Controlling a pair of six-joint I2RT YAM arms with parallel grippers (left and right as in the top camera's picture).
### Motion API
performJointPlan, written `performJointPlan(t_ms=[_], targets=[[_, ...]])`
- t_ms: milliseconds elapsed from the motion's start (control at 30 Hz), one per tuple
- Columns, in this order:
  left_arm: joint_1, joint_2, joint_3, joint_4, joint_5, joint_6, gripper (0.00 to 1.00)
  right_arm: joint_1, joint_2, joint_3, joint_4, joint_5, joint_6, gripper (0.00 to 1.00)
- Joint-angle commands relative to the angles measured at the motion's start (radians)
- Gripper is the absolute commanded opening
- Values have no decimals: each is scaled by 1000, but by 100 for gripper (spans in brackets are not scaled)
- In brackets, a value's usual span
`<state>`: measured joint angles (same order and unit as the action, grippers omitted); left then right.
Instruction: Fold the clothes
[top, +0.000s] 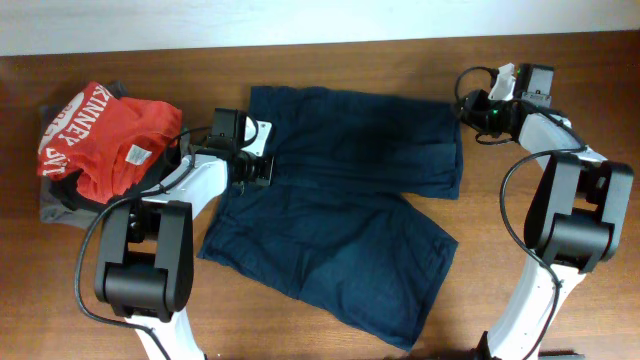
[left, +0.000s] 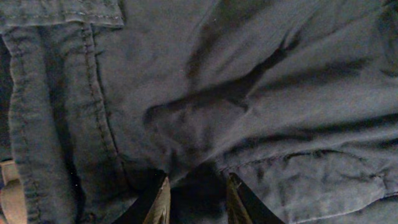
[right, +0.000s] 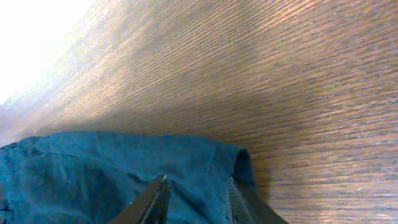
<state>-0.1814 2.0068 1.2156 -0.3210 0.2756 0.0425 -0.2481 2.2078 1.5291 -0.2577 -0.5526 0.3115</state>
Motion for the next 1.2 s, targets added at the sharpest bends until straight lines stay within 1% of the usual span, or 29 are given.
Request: performJointPlan(t_ms=[0,67,167,300,367,700,767,833,867,1033,1167], targets=[[6,31,-3,-17,-17,14,31,7,5,19,-8,1,-3,36],[6,31,-3,-21,-17,10,31,6,5,19,-40,83,-3,41],[6,31,-3,-29,-17,7,31,5,6,19,-64,124,-10,42],[6,31,-3,-30,-17,8,31,13,7,19,-68,119,-18,41],[6,31,-3,-31,-17,8,31,24,7,19,-67,116,-18,36],[6,31,-3,-32,-17,7,31,65,26,19,-39,165,-18,35],[6,31,-3,-32,-17,7,31,66,33,19,-33,164,-17,26],[6,31,-3,-32,-17,7,31,66,33,19,-25,163,-18,9],[6,31,-3,-32,-17,7,31,63,24,21,-21,141,-18,4],[6,31,-3,-32,-17,7,31,35,-40,22,12,69,-19,4],[6,31,-3,-31,-17,8,31,8,-82,22,89,48,-18,4]])
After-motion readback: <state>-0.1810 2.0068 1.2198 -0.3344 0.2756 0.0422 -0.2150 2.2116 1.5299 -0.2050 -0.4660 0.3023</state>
